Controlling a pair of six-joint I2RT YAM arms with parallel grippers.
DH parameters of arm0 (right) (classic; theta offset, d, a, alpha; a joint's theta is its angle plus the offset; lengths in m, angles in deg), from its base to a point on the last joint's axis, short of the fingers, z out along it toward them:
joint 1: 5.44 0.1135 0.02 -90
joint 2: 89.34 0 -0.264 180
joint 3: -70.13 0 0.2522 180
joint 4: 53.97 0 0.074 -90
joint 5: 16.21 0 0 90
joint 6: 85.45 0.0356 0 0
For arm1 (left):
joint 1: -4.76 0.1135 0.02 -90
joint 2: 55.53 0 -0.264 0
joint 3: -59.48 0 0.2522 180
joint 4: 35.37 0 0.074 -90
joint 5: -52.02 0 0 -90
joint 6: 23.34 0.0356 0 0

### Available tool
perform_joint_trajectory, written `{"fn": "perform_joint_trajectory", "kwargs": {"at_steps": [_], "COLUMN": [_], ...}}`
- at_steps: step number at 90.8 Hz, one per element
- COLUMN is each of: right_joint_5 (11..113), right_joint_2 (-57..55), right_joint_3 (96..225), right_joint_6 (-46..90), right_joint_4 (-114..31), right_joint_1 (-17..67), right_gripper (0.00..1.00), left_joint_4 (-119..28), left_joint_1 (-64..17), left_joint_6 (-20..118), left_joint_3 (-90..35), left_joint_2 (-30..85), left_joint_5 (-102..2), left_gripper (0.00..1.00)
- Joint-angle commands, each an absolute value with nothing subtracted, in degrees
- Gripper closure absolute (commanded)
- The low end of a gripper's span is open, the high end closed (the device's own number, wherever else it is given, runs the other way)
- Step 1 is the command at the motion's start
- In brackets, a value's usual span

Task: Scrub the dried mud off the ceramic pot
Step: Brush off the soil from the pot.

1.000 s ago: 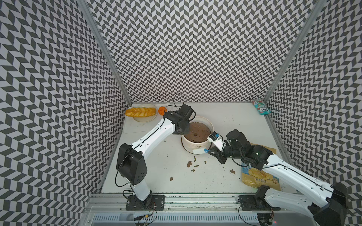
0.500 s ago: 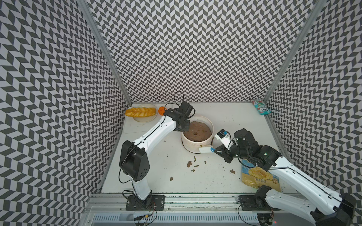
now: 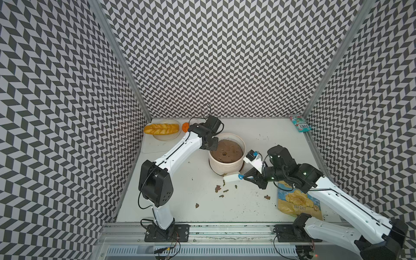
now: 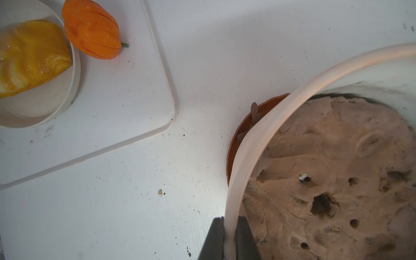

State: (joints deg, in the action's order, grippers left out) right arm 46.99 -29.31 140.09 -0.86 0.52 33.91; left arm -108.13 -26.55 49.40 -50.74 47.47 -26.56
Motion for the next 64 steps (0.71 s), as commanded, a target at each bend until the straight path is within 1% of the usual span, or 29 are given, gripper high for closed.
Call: {"fn": "perform_joint_trajectory", "kwargs": {"at_steps": [1,19,29,39,49,60,64], "right_joint_5": [50.9,62.9,62.8,65.0,71.8,70.9,70.5], "right_joint_2": [-30.0,-26.2,-27.2,-27.4,-27.6,-29.4,-29.9], "right_joint_3": [140.9,141.7,141.2,142.4,144.3,143.8,144.2], "right_joint_6": [-0.4,4.4,5.1,5.6,8.0,8.0,8.0], "right_joint_4": [-1.8,1.0,0.3,2.0,4.3,3.8,4.2], "right_joint_1": [34.2,34.1,34.0,34.0,34.0,34.0,34.0], "right_gripper": [1.00,1.00,1.00,1.00,1.00,1.00,1.00], "left_joint_4": [-108.4,-108.2,-108.1,-108.0,-107.9,-107.8,-107.9], "left_joint_1": [-25.4,-25.3,-25.2,-25.0,-24.9,-24.8,-24.8], "left_joint_6": [53.3,54.4,54.8,55.3,55.5,55.9,56.0], "left_joint_3": [-52.1,-53.4,-53.5,-53.6,-53.8,-54.0,-54.1], "left_joint_2": [49.9,50.6,50.7,50.6,50.6,50.6,50.6], "left_joint_5": [-27.1,-27.9,-28.0,-28.0,-28.1,-28.3,-28.2], "left_gripper": [0.86,0.81,0.80,0.79,0.78,0.75,0.73]}}
